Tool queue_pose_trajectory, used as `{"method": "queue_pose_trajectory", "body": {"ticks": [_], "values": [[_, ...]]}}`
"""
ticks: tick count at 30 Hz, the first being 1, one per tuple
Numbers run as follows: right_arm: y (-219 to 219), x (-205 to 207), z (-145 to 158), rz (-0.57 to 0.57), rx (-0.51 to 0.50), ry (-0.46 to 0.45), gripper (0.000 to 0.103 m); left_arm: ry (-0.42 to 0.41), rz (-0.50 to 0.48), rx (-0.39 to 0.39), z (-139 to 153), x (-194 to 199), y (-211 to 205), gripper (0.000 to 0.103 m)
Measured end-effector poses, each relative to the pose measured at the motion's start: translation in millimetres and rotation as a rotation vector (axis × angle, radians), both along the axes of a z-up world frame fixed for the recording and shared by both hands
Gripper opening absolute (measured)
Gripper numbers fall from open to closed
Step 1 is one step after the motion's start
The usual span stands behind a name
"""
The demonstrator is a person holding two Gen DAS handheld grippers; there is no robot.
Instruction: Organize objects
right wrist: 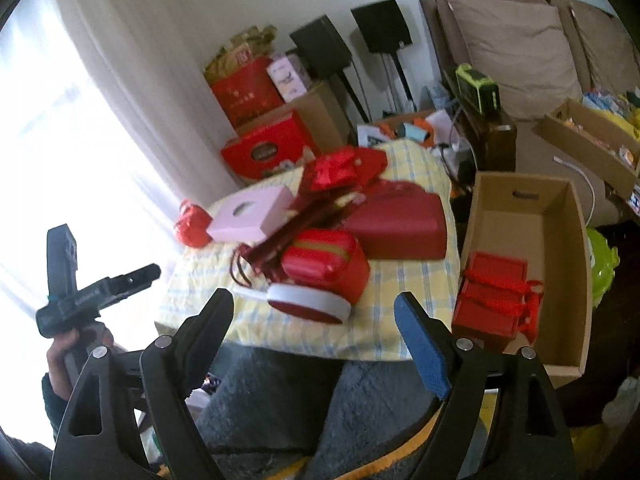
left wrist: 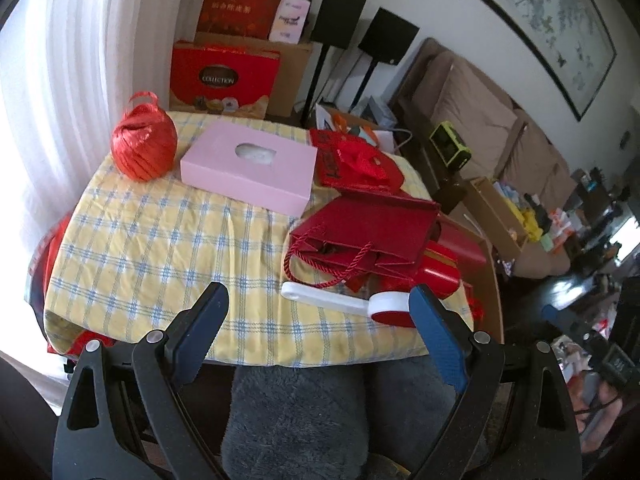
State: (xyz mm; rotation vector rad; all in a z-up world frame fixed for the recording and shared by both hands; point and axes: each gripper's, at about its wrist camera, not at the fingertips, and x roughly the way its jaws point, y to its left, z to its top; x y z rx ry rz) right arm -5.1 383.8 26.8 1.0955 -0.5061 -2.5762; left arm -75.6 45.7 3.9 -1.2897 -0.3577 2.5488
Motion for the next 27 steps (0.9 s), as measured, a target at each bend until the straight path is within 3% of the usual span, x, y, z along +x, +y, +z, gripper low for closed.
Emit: {"method": "queue_pose_trajectory", "body": {"ticks": [13, 18, 27], "values": [[-1, -22, -52, 0.023, -0.023, -0.119, 0.084, -0.109, 0.005, 0.029, -42, -18, -1, 0.091], [-12, -33, -71, 0.057, 0.004, -0.175, 0.084, -0.143, 0.012, -0.042, -64, -28, 3, 0.091], [-18, -45, -99, 0.087, 0.028, -0.225, 0.083, -0.177, -0.003, -0.087, -90, -40, 8, 0.09]]}}
